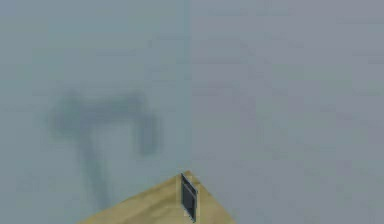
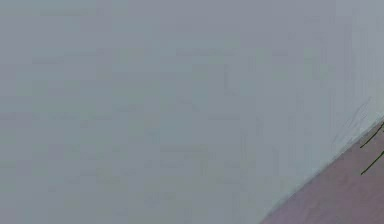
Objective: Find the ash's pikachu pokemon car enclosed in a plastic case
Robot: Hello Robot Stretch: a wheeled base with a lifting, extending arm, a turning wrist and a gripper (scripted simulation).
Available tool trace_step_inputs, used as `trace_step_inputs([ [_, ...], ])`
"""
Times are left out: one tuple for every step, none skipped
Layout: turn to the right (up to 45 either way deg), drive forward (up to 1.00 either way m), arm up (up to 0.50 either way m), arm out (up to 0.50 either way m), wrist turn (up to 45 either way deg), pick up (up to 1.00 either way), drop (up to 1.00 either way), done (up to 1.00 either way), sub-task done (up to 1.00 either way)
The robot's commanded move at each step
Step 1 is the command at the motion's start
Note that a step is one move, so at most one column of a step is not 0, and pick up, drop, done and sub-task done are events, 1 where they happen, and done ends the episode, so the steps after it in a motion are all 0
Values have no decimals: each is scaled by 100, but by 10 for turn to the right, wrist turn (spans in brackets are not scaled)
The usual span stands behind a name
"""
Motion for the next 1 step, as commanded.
trace_step_inputs([
  [0,0,0,0,0,0,0,100,0],
])
